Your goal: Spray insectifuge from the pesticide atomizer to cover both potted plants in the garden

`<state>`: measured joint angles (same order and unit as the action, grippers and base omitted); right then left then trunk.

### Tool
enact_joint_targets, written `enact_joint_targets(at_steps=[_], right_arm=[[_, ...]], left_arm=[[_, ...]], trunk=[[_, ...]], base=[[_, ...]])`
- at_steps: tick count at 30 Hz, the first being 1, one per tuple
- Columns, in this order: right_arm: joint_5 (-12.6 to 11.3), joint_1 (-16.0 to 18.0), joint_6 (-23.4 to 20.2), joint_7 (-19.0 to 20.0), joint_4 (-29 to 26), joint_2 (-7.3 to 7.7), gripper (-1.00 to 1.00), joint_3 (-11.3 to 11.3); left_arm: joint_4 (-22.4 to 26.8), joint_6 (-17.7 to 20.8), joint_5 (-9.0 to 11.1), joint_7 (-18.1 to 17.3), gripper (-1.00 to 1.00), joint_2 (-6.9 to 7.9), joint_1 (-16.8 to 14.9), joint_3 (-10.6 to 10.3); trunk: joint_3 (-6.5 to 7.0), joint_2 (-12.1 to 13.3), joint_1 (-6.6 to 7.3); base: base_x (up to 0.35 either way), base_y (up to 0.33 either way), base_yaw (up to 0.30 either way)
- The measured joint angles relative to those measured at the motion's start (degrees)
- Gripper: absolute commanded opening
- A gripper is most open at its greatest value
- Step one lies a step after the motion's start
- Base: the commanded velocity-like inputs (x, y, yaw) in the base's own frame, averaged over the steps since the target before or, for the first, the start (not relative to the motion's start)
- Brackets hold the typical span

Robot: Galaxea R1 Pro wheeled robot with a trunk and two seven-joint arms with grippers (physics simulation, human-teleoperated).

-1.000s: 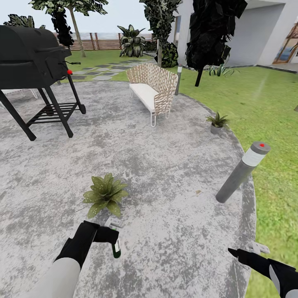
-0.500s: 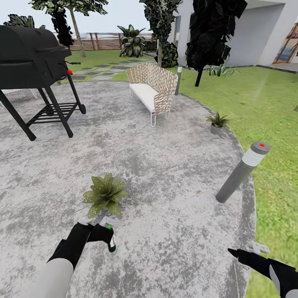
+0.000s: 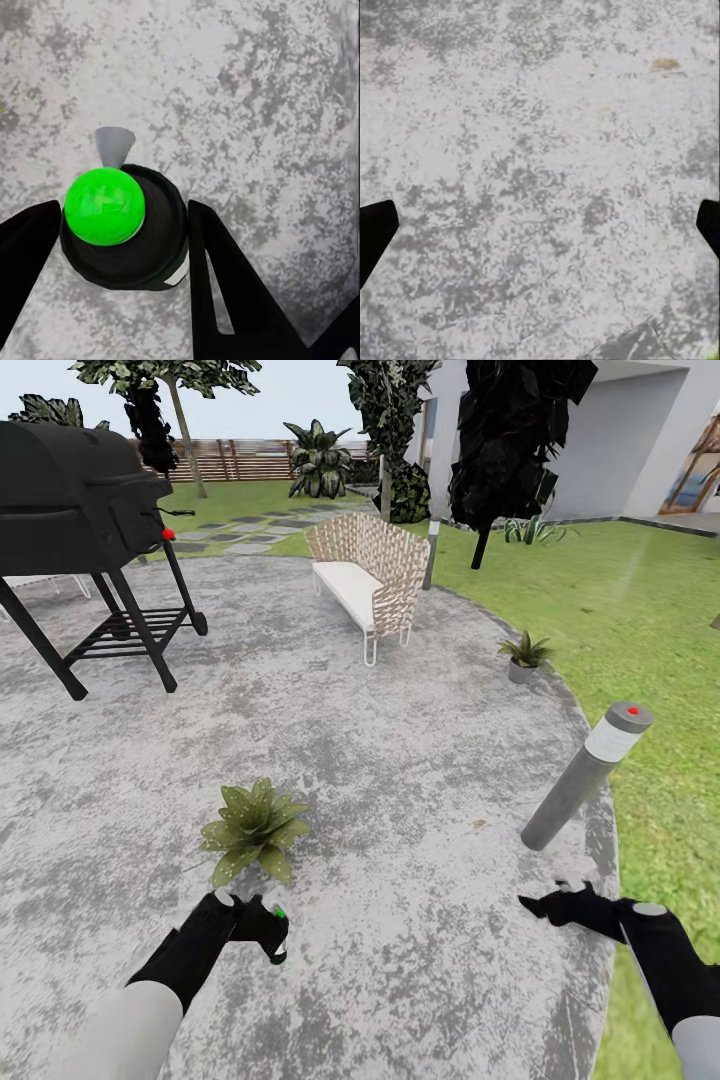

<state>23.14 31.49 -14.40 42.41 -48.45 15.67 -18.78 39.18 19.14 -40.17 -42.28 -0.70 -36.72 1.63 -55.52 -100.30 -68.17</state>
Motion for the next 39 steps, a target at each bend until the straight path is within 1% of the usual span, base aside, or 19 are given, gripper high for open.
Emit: enact_joint_targets(at_steps=[2, 5, 6, 7, 8, 9, 11, 13, 17, 19, 22, 24, 26, 27, 28, 30, 32, 35, 39], right_arm=[[0.07, 0.03, -0.91, 5.55, -6.79, -0.02, 1.0, 1.1], [0.11, 0.03, -4.93, 12.74, -11.15, -0.04, 1.0, 2.61], [0.09, 0.03, -6.48, 15.79, -11.77, -0.03, 1.0, 4.28], [0.14, 0.03, -7.42, 18.31, -12.1, -0.03, -1.0, 6.48], [0.13, 0.02, -8.05, 20.11, -12.31, -0.03, -1.0, 9.68], [0.17, 0.02, -8.64, 20.74, -12.38, -0.06, -1.0, 11.71], [0.18, 0.03, -10.51, 21.18, -12.57, -0.08, -1.0, 14.38], [0.2, 0.03, -12.42, 21.56, -15.4, -0.14, -1.0, 19.54], [0.19, 0.05, -13.0, 21.69, -18.4, -0.75, -1.0, 25.64], [0.21, 0.05, -13.05, 21.7, -19.38, -1.66, -1.0, 26.69], [0.17, 0.02, -13.09, 21.71, -20.02, -4.3, -1.0, 27.47], [0.13, 0.02, -13.06, 21.71, -20.08, -6.33, -1.0, 27.63], [0.14, 0.04, -13.01, 21.72, -20.09, -7.49, -1.0, 28.09], [0.13, 0.03, -13.01, 21.72, -20.09, -7.72, -1.0, 29.67], [0.13, 0.03, -13.01, 21.72, -20.09, -7.78, -1.0, 31.36], [0.12, 0.02, -13.01, 21.66, -20.09, -7.86, -1.0, 36.14], [0.08, 0.02, -13.0, 21.69, -20.05, -7.87, -1.0, 37.82], [0.07, 0.02, -12.99, 21.72, -20.07, -7.97, -1.0, 38.62], [0.06, 0.02, -13.0, 21.8, -20.09, -8.24, -1.0, 40.28]], left_arm=[[0.0, -2.45, -0.06, -3.98, -1.0, 0.22, 0.0, -3.19], [0.06, -6.41, -0.22, -8.9, -1.0, 0.66, -0.01, -4.98], [0.06, -8.1, -0.3, -10.23, -1.0, 0.8, -0.01, -5.16], [0.07, -9.39, -0.35, -11.77, -1.0, 0.9, -0.05, -5.25], [0.07, -10.89, -0.54, -15.06, -1.0, 1.03, -0.17, -5.29], [0.07, -12.09, -1.22, -17.79, -1.0, 1.27, -0.25, -5.29], [0.08, -13.77, -3.07, -21.19, -1.0, 1.57, -0.32, -5.31], [0.09, -14.5, -4.75, -23.88, -1.0, 1.74, -0.41, -5.32], [0.09, -14.7, -5.19, -27.11, -1.0, 1.78, -0.44, -5.32], [0.1, -14.72, -5.23, -27.65, -1.0, 1.79, -0.44, -5.32], [0.09, -14.7, -5.27, -28.35, -1.0, 1.77, -0.51, -5.32], [0.16, -14.65, -5.57, -30.04, -1.0, 1.73, -0.54, -5.32], [0.25, -14.58, -8.03, -31.96, -1.0, 1.72, -0.6, -5.32], [0.26, -14.56, -9.71, -32.56, -1.0, 1.72, -0.61, -5.31], [0.27, -14.54, -10.63, -32.79, -1.0, 1.71, -0.61, -5.31], [0.28, -14.47, -11.87, -33.09, -1.0, 1.69, -0.62, -5.29], [0.28, -14.46, -12.2, -33.16, -1.0, 1.57, -0.62, -5.3], [0.3, -14.39, -12.33, -33.22, -1.0, 1.13, -0.62, -5.3], [0.67, -14.37, -12.21, -33.22, -1.0, -0.23, -0.62, -5.54]], trunk=[[0.0, 0.0, 0.0], [0.0, 0.0, 0.0], [0.0, 0.0, 0.0], [-0.01, 0.0, 0.0], [-0.01, 0.0, 0.0], [-0.01, 0.0, 0.0], [-0.01, 0.0, 0.0], [0.0, 0.0, 0.0], [-0.01, 0.0, 0.0], [-0.01, 0.0, 0.0], [-0.01, 0.0, 0.0], [-0.01, 0.0, 0.0], [-0.01, 0.0, 0.0], [-0.01, 0.0, 0.0], [-0.01, 0.0, 0.0], [-0.01, 0.0, 0.0], [-0.01, 0.0, 0.0], [-0.01, 0.0, 0.0], [-0.01, 0.0, 0.0]], base=[[0.0, 0.0, 0.0], [0.0, 0.0, 0.0], [0.0, 0.0, 0.0], [0.0, 0.0, 0.0], [0.0, 0.0, 0.0], [0.0, 0.0, 0.0], [0.0, 0.0, 0.0], [0.0, 0.0, 0.0], [0.0, 0.0, 0.0], [0.0, 0.0, 0.0], [0.0, 0.0, 0.0], [0.0, 0.0, 0.0], [0.0, 0.0, 0.0], [0.0, 0.0, 0.0], [0.0, 0.0, 0.0], [0.0, 0.0, 0.0], [0.0, 0.0, 0.0], [0.0, 0.0, 0.0], [0.0, 0.0, 0.0]])
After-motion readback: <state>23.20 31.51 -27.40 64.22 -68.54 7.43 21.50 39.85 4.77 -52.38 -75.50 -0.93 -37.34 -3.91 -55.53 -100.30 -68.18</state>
